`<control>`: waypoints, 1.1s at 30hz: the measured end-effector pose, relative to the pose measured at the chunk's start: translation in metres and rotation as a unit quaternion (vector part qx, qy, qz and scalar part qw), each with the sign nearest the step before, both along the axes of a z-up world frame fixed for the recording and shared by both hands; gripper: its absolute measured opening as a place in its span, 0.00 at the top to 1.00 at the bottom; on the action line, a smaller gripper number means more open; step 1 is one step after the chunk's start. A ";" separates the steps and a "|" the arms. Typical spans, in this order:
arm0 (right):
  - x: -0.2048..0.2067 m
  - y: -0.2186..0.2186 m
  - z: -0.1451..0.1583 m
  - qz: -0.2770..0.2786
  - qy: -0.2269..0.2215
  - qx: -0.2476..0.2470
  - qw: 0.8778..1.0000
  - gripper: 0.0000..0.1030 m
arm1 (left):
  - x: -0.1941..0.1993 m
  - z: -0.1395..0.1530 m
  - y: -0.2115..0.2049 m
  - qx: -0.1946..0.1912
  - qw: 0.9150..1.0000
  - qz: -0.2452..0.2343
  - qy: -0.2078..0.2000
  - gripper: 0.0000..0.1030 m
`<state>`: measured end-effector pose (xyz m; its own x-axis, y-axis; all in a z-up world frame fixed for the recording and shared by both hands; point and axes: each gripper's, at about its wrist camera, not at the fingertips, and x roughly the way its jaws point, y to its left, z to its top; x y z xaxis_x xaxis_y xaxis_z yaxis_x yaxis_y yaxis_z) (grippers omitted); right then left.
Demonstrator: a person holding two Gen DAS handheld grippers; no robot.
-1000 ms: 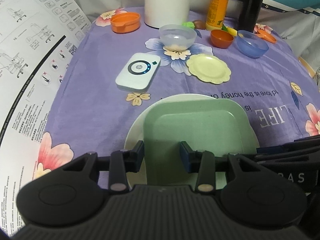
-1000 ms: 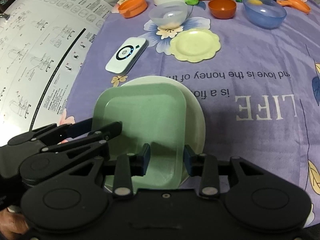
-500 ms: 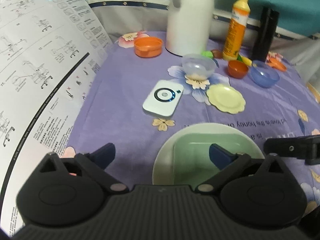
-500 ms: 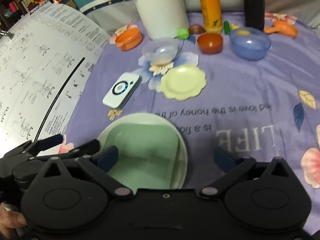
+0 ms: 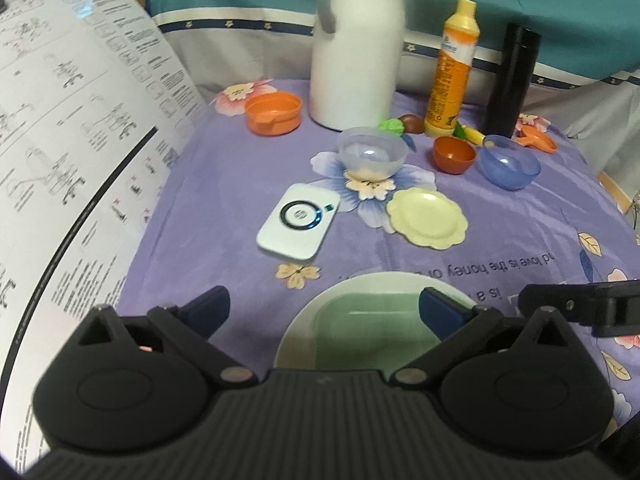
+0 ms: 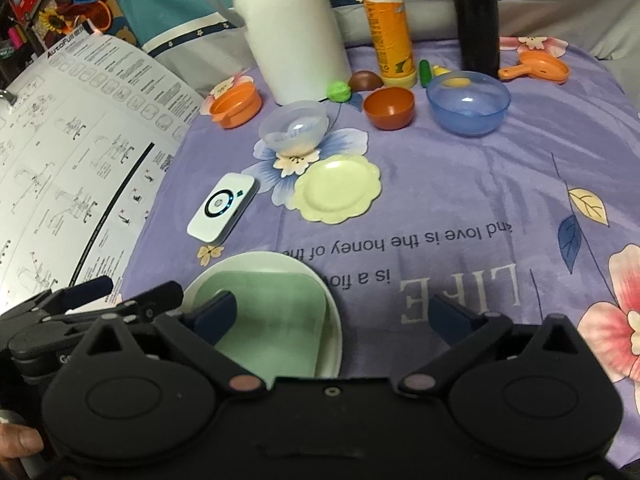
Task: Organize plates and bowls
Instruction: 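Release the tray, move both grippers to the yellow flower plate and grasp its rim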
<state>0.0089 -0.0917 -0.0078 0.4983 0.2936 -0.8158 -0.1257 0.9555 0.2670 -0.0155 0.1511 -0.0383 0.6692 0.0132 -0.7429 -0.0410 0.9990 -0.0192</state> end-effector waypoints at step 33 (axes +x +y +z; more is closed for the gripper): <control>0.126 -0.038 -0.057 -0.064 0.020 0.056 0.996 0.35 | 0.135 -0.061 -0.070 -0.006 0.995 -0.093 0.040 0.27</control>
